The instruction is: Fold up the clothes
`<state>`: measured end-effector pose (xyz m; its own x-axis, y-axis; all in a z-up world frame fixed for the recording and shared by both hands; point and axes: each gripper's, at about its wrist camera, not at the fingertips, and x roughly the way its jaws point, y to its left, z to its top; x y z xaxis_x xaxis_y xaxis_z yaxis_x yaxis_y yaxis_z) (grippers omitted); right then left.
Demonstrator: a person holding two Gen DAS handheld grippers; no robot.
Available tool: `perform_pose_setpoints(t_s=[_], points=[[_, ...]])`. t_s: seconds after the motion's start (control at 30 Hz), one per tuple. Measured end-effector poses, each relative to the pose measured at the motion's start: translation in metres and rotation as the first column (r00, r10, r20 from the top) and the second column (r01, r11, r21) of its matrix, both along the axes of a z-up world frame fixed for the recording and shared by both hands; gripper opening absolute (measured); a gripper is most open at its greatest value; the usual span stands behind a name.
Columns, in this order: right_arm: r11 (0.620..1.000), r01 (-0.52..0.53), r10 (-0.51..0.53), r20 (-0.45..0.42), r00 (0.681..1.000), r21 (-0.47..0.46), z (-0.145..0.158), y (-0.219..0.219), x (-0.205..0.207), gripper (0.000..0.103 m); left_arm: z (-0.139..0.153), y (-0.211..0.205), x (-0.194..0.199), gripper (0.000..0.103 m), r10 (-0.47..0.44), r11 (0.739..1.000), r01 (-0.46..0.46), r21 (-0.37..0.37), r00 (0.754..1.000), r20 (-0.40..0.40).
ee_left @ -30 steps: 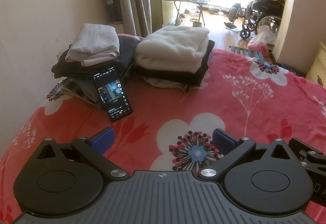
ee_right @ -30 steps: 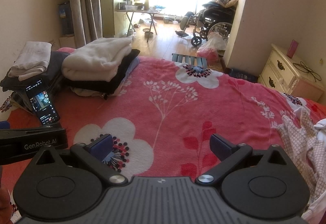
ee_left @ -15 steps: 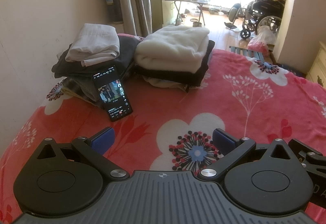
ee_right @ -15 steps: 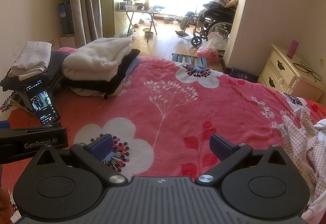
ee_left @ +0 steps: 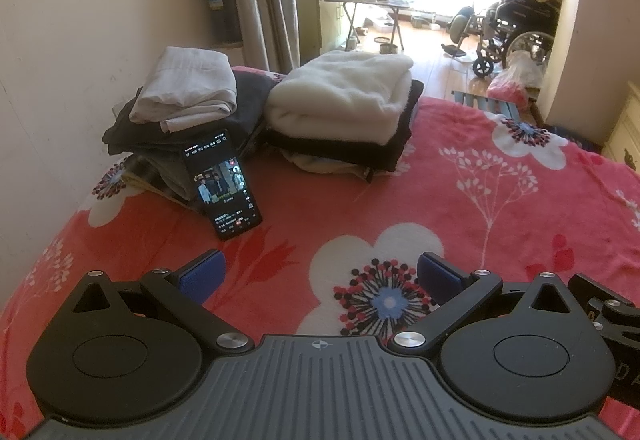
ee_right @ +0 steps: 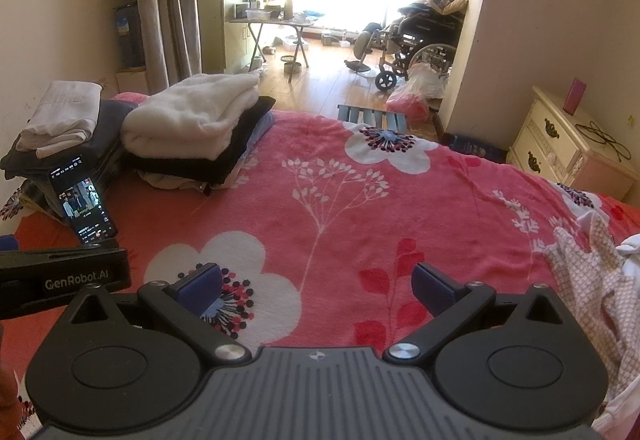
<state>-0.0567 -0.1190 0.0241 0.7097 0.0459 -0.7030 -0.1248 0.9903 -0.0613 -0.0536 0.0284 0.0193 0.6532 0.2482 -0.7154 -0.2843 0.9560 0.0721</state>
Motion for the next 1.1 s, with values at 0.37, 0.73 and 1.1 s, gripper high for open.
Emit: perform_pose_setpoints(t_s=[0.37, 0.73, 1.1], points=[[1.000, 0.003, -0.003, -0.001, 1.000, 0.000, -0.0001, 0.0006, 0.0010, 0.103, 0.0003, 0.0007, -0.0003, 0.103, -0.002, 1.000, 0.002, 0.000, 1.000, 0.000], [1.000, 0.002, -0.002, -0.005, 1.000, -0.001, -0.0012, 0.0011, 0.0015, 0.103, -0.0002, 0.0004, 0.0005, 0.103, 0.000, 1.000, 0.000, -0.001, 1.000, -0.004], [1.000, 0.000, 0.000, -0.009, 1.000, -0.003, -0.0030, 0.0017, 0.0011, 0.103, -0.0019, 0.0013, 0.0009, 0.103, -0.001, 1.000, 0.001, -0.004, 1.000, -0.009]])
